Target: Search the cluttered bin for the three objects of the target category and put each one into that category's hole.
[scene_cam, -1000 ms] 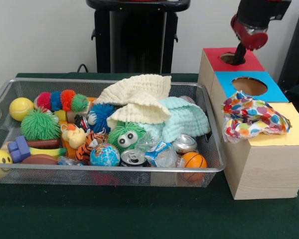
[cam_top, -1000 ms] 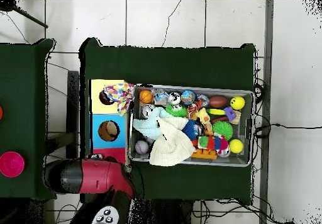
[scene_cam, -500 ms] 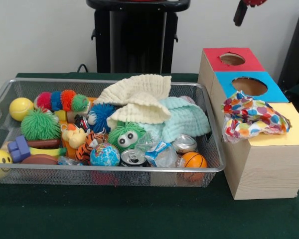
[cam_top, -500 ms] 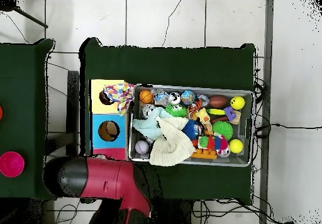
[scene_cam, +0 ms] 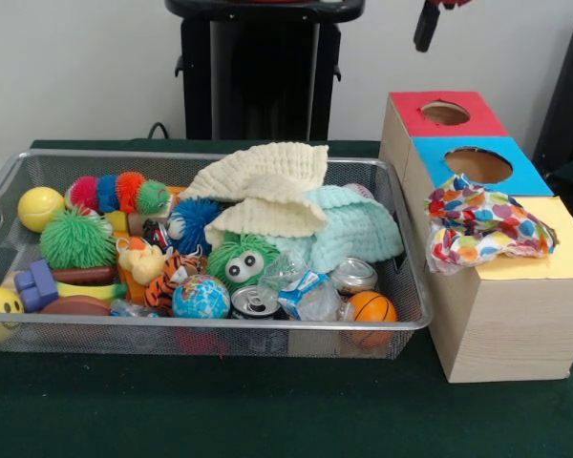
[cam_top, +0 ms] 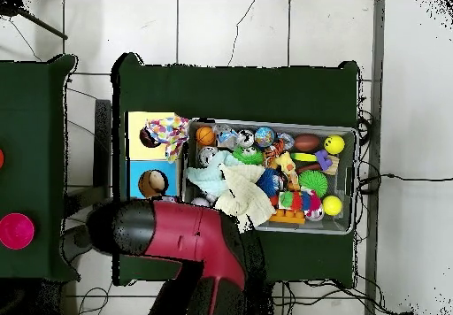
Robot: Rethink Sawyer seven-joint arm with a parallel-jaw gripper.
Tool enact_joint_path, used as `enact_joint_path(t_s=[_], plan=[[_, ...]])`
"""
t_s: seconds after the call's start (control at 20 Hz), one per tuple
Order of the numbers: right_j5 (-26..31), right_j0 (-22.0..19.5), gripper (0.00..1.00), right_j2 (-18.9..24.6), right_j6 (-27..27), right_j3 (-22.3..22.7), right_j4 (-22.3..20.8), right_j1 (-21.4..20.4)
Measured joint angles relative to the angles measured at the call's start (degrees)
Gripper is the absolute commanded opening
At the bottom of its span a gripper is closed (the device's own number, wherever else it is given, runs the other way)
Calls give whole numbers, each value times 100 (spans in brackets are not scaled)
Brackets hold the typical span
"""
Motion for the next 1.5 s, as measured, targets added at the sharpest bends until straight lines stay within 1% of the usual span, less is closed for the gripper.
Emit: enact_joint_path(t_s=[0.05, 0.2, 0.3, 0.45, 0.55, 0.65, 0.7, 0.8, 1.0, 1.5], plan=[[-2, -110, 0, 50, 0, -198, 0, 195], [-1, -213, 0, 117, 0, -420, -1, 429], [-1, -304, 0, 208, 0, -667, -4, 699], [-1, -346, 0, 270, 0, -885, -2, 925], [-1, -358, 0, 334, 0, -1189, -2, 1218], [-1, -355, 0, 361, 0, -1334, -2, 1346], [0, -356, 0, 392, 0, -1532, -2, 1505], [-1, -355, 0, 405, 0, -1621, -2, 1574], [-1, -356, 0, 416, 0, -1974, -2, 1794], [1, -356, 0, 416, 0, -2493, -2, 1980]])
